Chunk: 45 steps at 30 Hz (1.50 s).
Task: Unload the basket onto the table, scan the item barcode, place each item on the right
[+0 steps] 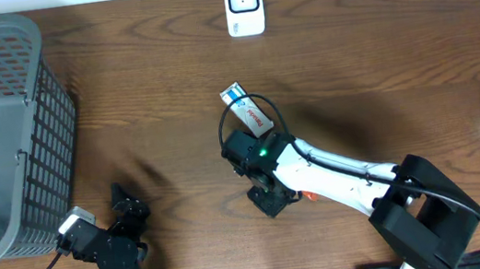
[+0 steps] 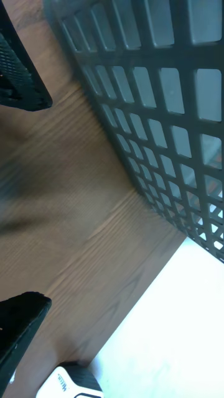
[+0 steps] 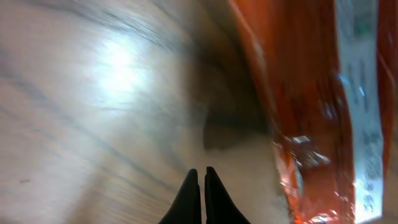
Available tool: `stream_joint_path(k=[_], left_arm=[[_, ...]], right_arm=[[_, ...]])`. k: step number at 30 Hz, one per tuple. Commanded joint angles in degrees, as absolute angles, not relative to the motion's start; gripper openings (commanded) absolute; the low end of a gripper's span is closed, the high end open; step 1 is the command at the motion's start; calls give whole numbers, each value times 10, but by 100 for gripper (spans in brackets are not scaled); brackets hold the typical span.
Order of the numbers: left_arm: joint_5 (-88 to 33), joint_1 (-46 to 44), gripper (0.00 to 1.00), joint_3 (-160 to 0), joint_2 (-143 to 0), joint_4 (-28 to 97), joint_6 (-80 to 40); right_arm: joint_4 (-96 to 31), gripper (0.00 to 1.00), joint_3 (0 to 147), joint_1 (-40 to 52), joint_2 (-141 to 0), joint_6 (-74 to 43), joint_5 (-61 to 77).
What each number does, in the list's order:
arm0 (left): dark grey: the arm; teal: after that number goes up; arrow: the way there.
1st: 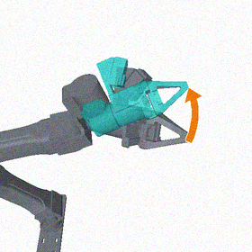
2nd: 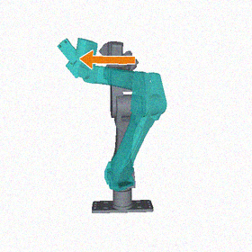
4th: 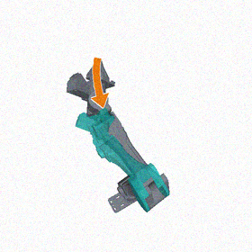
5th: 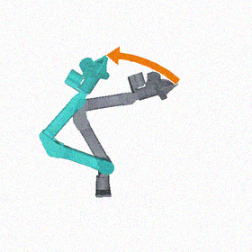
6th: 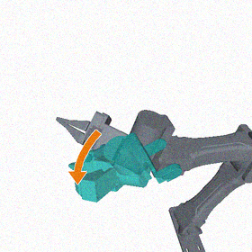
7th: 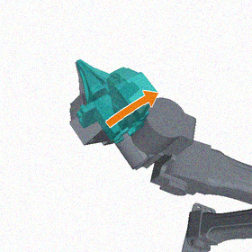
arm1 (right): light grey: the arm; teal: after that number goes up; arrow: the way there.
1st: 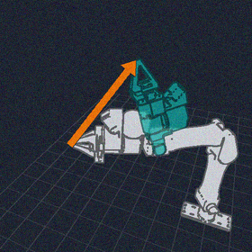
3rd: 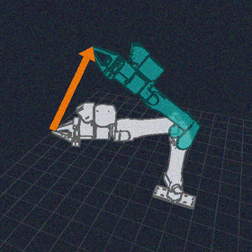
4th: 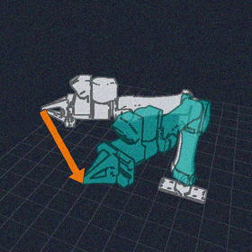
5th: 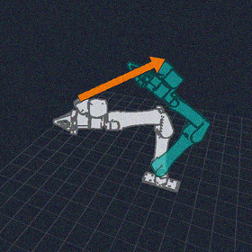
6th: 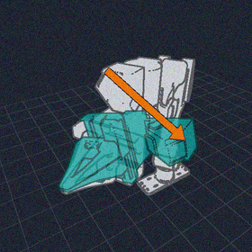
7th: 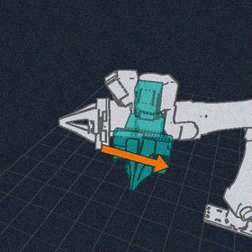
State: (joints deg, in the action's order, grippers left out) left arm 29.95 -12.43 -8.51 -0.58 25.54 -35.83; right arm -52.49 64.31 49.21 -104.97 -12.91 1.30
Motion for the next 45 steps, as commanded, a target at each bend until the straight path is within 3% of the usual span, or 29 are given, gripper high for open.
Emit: stream_joint_path(k=[1,9,18,24,25,26,27,28,31,37,45], left_arm=[[302,-123,93,-77,-3,272,-359],[302,-123,93,-77,-3,272,-359],[302,-123,93,-77,-3,272,-359],[302,-123,93,-77,-3,272,-359],[302,-123,93,-77,-3,272,-359],[302,-123,94,-77,-3,272,-359],[302,-123,93,-77,-3,272,-359],[302,-123,93,-77,-3,272,-359],[302,-123,93,-77,-3,272,-359],[303,-123,93,-77,-3,272,-359],[302,-123,93,-77,-3,272,-359]], right_arm=[[-526,1,615,494,-1039,-180,-51],[-515,1,592,469,-1039,-212,-118],[-516,1,641,451,-989,-216,-65],[-578,2,650,437,-893,-354,-29],[-592,14,650,431,-874,-409,-2],[-596,44,650,427,-859,-443,31],[-596,88,650,423,-846,-458,65],[-595,99,650,422,-833,-460,110],[-589,99,650,423,-807,-419,105],[-597,99,609,391,-807,-538,46],[-435,99,471,314,-807,-548,103]])
